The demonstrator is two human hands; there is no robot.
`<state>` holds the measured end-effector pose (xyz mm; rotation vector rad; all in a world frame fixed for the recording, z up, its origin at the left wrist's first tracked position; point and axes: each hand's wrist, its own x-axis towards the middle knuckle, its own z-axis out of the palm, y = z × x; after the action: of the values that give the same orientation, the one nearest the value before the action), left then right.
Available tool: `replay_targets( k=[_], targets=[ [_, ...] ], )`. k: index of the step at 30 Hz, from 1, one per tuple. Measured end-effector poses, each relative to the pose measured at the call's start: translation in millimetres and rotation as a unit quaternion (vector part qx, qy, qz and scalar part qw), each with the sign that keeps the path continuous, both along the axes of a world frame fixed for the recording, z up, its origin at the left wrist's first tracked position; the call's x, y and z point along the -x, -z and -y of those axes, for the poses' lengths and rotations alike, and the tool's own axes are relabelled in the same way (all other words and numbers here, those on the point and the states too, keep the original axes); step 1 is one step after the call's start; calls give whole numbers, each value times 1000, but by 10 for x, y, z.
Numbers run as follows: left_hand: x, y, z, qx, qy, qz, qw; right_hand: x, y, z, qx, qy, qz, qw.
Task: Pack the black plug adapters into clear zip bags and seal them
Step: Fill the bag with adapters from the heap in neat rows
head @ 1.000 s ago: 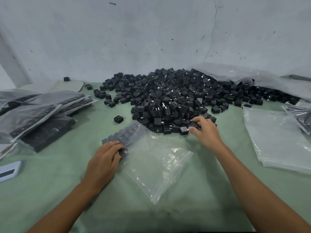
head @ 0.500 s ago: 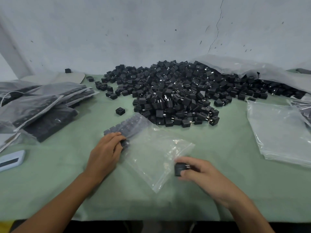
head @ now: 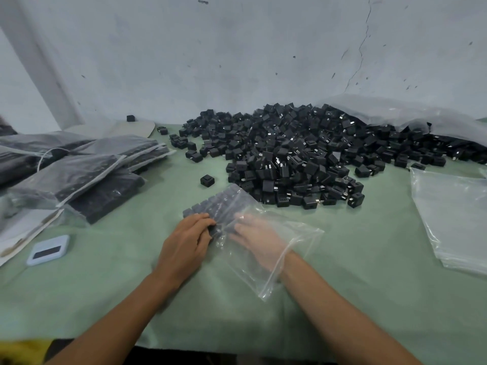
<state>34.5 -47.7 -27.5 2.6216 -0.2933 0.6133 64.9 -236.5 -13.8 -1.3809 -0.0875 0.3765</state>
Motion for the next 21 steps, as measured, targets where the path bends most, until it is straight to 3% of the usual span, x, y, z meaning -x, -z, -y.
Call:
replay_targets(
  k=[9, 13, 17, 21],
  targets=[
    [-24, 21, -7, -3, -3, 10, 1000, -45, 49, -130, 168, 44, 146, 974],
    [-14, 18, -8, -5, -4, 6, 1000, -68, 79, -121, 314, 93, 266, 907],
    [-11, 30, -18, -8, -5, 8, 1000, 6, 87, -159, 329, 82, 333, 880],
    [-23, 18, -19, -25, 12, 19, 999, 27, 86, -130, 306, 84, 324, 891]
  ],
)
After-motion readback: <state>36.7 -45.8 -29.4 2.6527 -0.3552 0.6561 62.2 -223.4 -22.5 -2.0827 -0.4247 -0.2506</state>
